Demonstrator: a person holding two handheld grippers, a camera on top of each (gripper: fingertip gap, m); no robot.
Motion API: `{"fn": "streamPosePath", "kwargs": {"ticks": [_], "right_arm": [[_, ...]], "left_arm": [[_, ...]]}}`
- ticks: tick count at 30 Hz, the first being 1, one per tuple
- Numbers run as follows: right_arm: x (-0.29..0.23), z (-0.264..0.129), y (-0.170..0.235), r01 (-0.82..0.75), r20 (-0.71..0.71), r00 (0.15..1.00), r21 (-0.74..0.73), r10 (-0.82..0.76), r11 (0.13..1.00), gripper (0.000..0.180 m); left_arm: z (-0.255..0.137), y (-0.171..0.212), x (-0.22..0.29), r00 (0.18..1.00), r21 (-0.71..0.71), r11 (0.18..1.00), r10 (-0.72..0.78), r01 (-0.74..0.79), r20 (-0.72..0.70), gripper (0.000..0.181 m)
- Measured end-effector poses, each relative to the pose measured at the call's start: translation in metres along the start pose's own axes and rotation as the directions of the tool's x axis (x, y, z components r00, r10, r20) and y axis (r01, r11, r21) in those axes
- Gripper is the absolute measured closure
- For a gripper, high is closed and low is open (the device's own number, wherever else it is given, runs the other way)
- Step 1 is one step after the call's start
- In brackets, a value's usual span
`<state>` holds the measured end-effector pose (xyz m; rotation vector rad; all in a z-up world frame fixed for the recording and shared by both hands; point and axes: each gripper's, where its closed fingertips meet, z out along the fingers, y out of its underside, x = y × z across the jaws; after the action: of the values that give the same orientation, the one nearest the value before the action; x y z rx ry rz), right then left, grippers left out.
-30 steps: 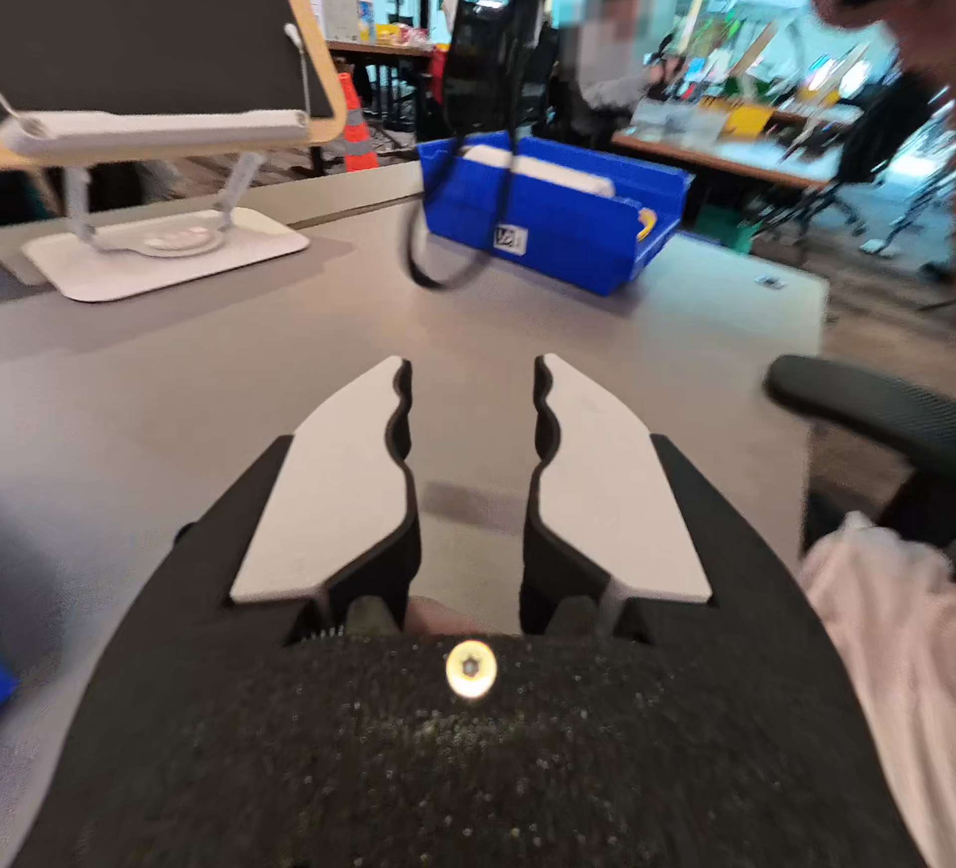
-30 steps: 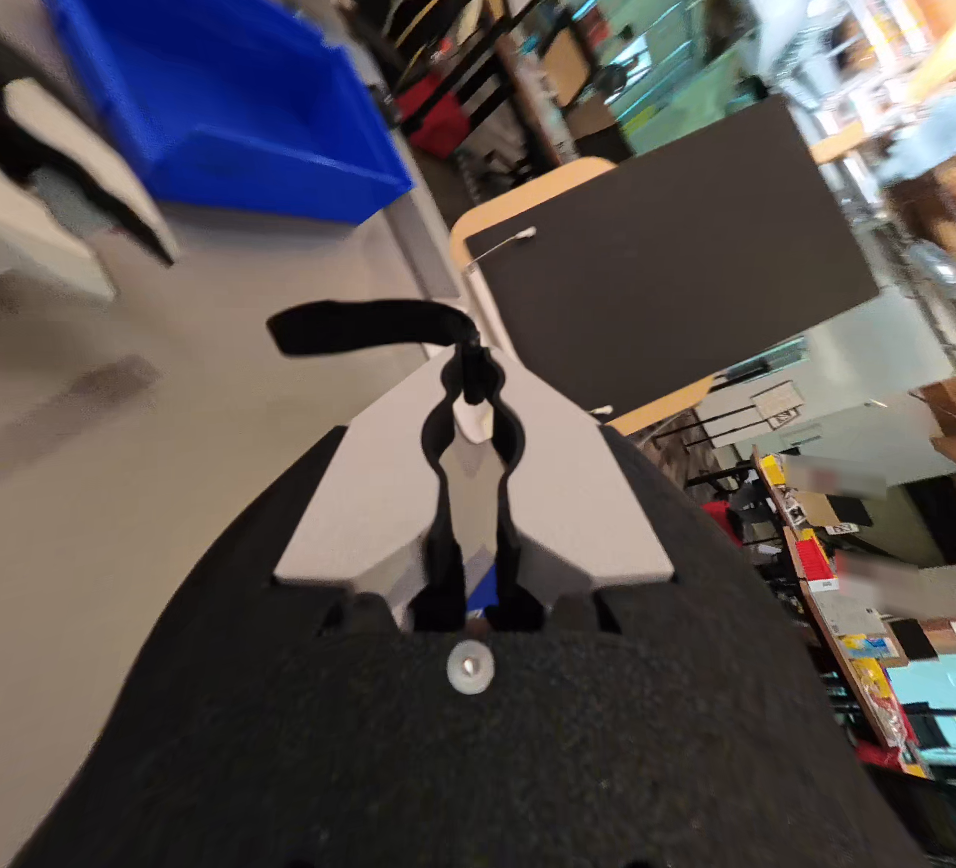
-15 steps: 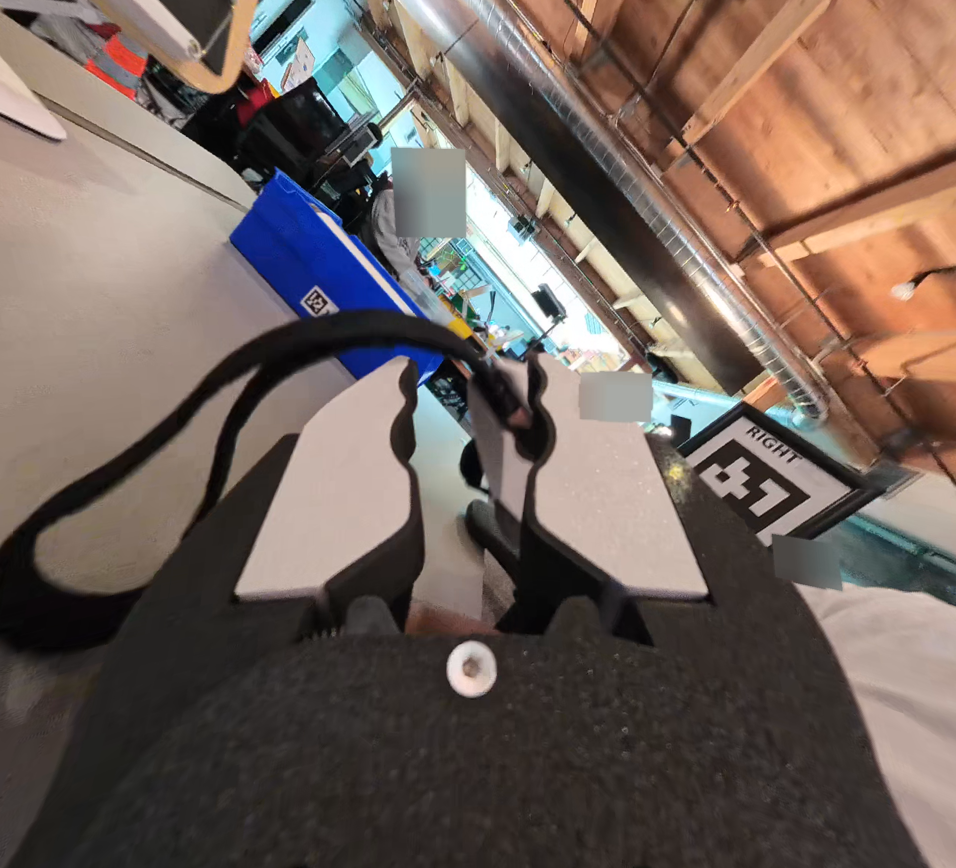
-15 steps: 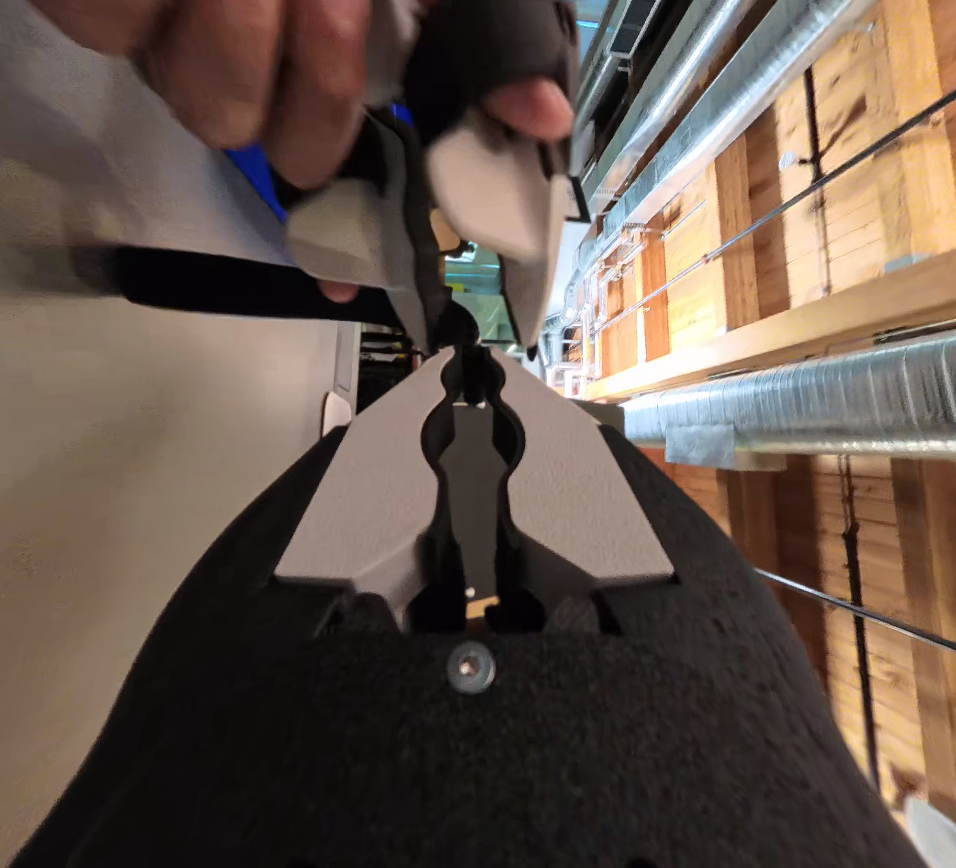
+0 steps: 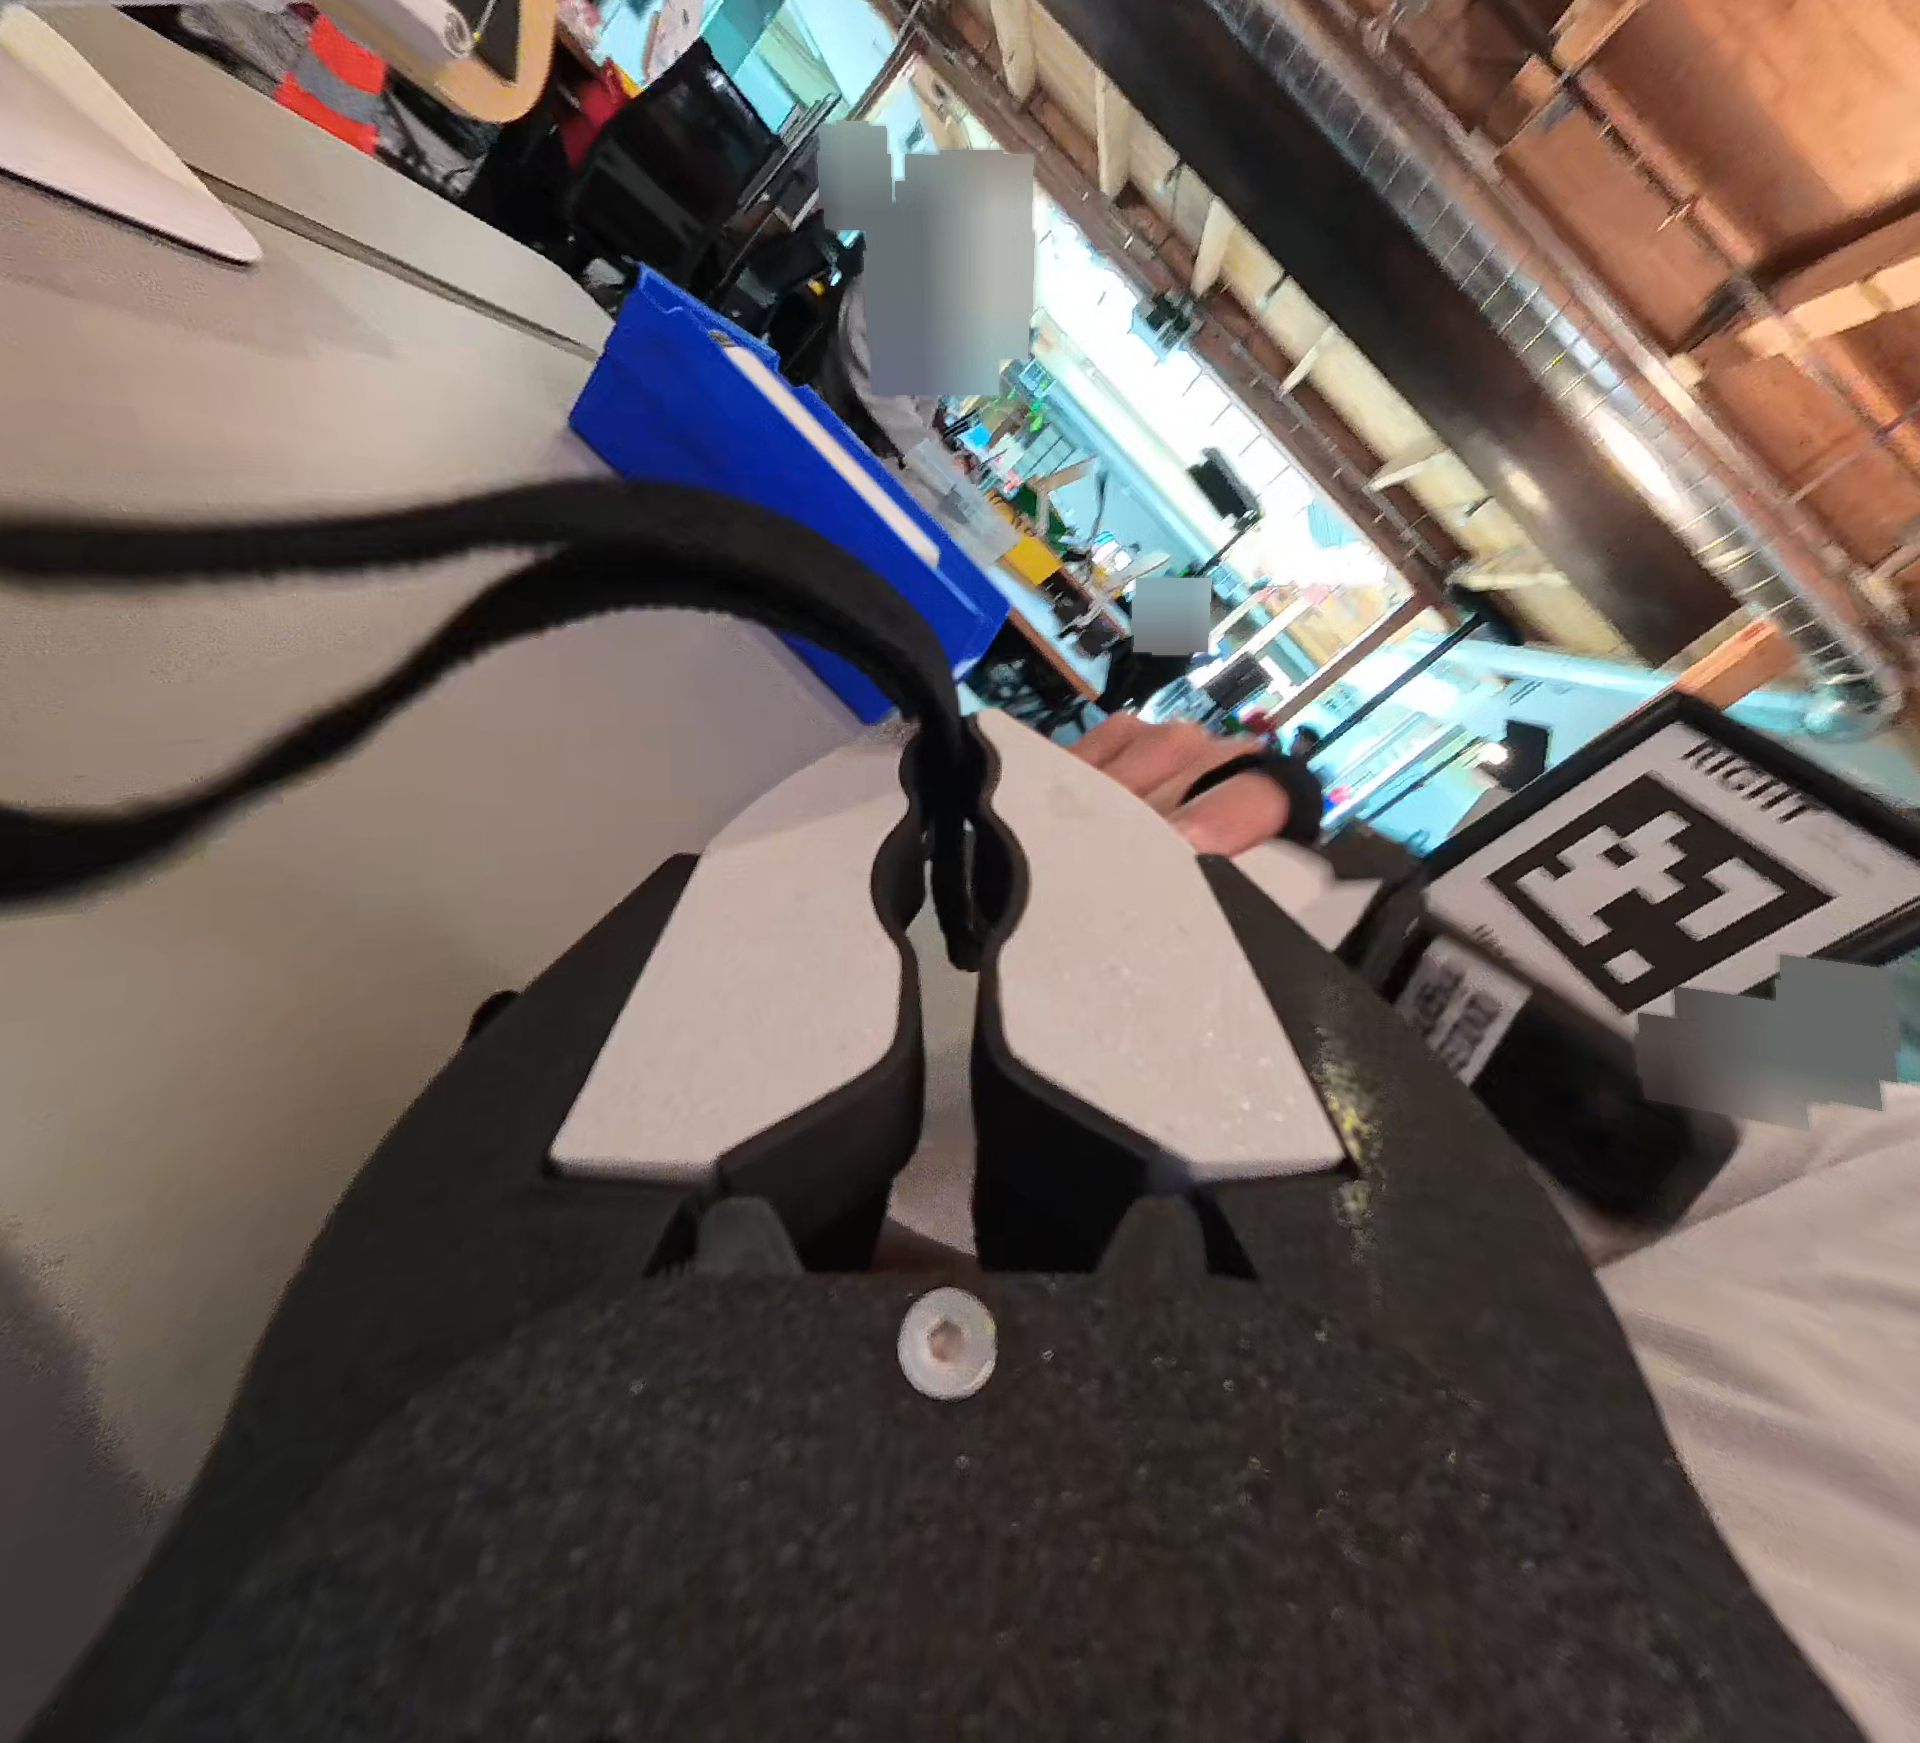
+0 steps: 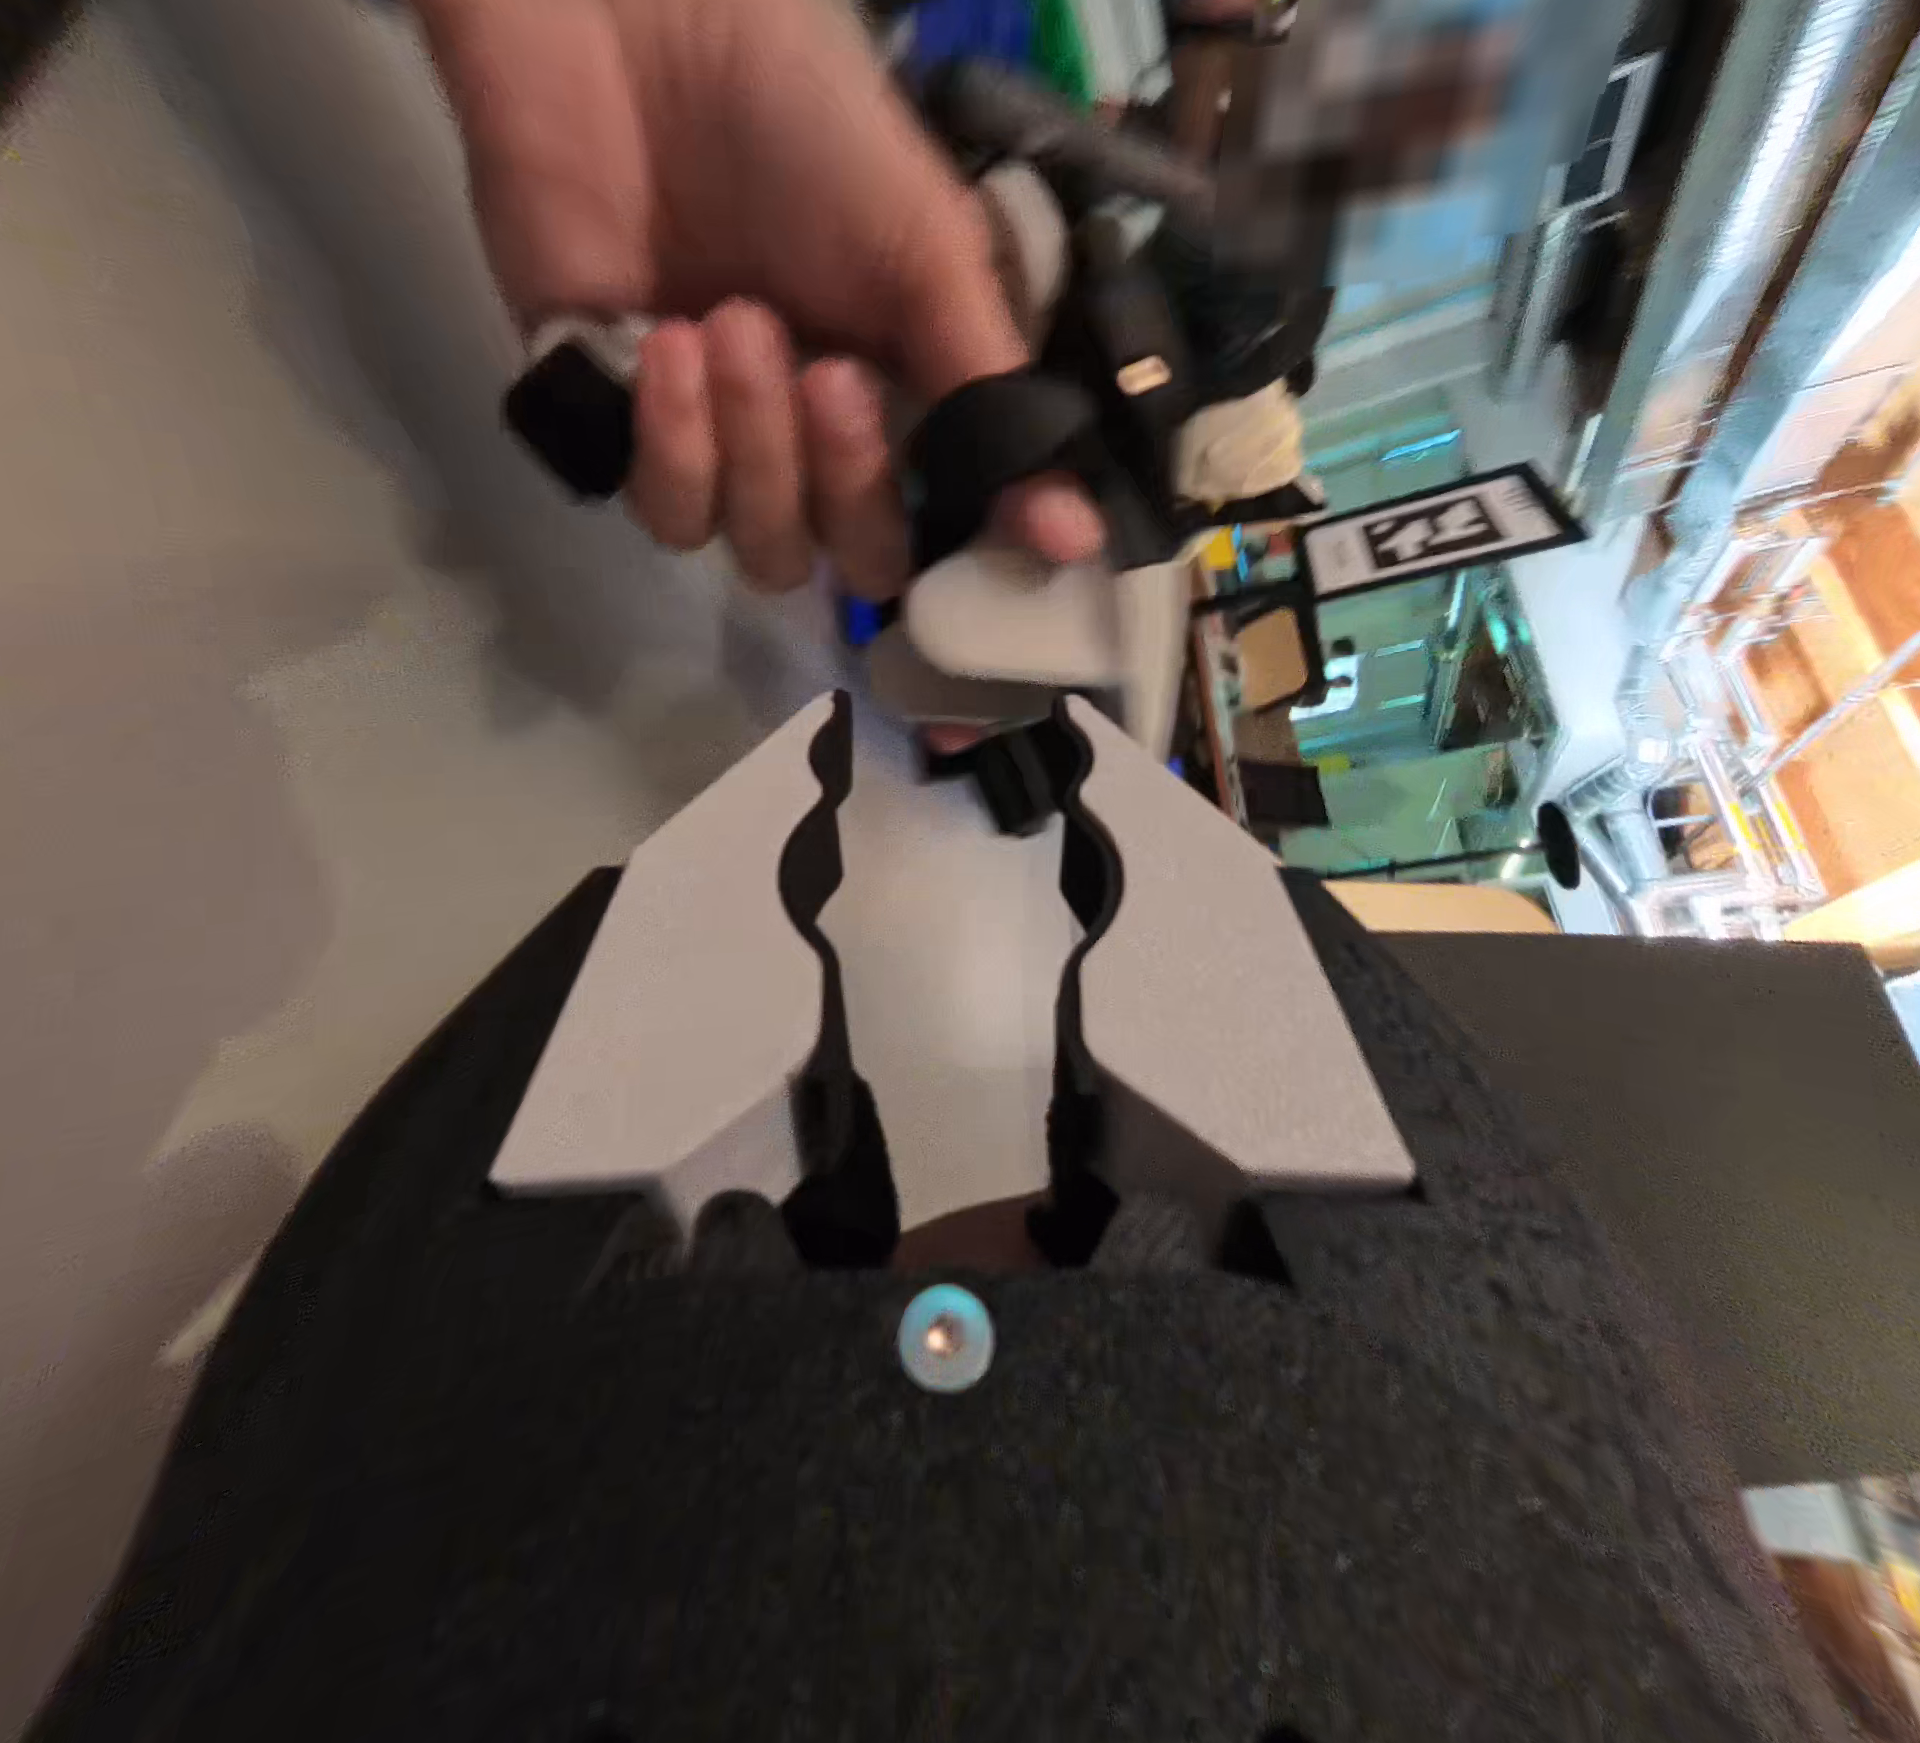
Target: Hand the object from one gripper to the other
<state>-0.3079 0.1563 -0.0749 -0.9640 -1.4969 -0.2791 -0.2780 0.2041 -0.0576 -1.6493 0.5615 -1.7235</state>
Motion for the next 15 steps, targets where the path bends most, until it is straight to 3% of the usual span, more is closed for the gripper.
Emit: {"fn": "streamPosePath", "kwargs": {"ticks": [3, 5, 6, 7, 8, 9, 10, 11, 12, 13, 15], "right_arm": [[0.039, -0.022, 0.003, -0.224, 0.001, 0.975, 0.06, 0.224, 0.973, 0.15], [0.058, -0.031, 0.022, -0.483, 0.069, 0.875, 0.066, 0.479, 0.873, 0.152], [0.062, -0.033, 0.036, -0.645, 0.125, 0.761, 0.041, 0.636, 0.763, 0.151], [0.061, -0.032, 0.052, -0.796, 0.18, 0.593, -0.013, 0.784, 0.605, 0.149], [0.053, -0.031, 0.059, -0.908, 0.287, 0.37, -0.087, 0.883, 0.409, 0.145], [0.045, -0.034, 0.051, -0.967, 0.442, 0.101, -0.168, 0.891, 0.193, 0.13], [0.048, -0.042, 0.037, -0.97, 0.594, -0.143, -0.243, 0.791, 0.007, 0.115], [0.055, -0.05, 0.029, -0.94, 0.689, -0.324, -0.312, 0.648, -0.138, 0.113], [0.059, -0.05, 0.03, -0.898, 0.712, -0.438, -0.372, 0.548, -0.235, 0.114], [0.055, -0.046, 0.031, -0.875, 0.708, -0.484, -0.401, 0.515, -0.272, 0.114], [0.041, -0.039, 0.026, -0.875, 0.707, -0.482, -0.415, 0.518, -0.248, 0.115]], "left_arm": [[0.002, 0.012, -0.001, 0.993, -0.095, 0.989, 0.116, -0.114, 0.024, 0.178], [0.005, 0.017, 0.003, 0.979, -0.131, 0.972, 0.201, -0.197, 0.018, 0.177], [0.006, 0.02, 0.007, 0.97, -0.143, 0.96, 0.244, -0.241, 0.004, 0.177], [0.008, 0.022, 0.012, 0.957, -0.154, 0.945, 0.29, -0.288, -0.013, 0.178], [0.009, 0.027, 0.018, 0.942, -0.171, 0.927, 0.333, -0.333, -0.032, 0.177], [0.011, 0.032, 0.022, 0.928, -0.191, 0.908, 0.369, -0.372, -0.052, 0.178], [0.013, 0.038, 0.026, 0.913, -0.211, 0.889, 0.402, -0.407, -0.068, 0.178], [0.014, 0.044, 0.029, 0.9, -0.228, 0.871, 0.427, -0.435, -0.086, 0.178], [0.016, 0.05, 0.033, 0.891, -0.244, 0.857, 0.441, -0.453, -0.106, 0.178], [0.017, 0.055, 0.035, 0.885, -0.255, 0.847, 0.45, -0.466, -0.123, 0.178], [0.021, 0.066, 0.037, 0.877, -0.285, 0.829, 0.458, -0.481, -0.147, 0.178]]}}
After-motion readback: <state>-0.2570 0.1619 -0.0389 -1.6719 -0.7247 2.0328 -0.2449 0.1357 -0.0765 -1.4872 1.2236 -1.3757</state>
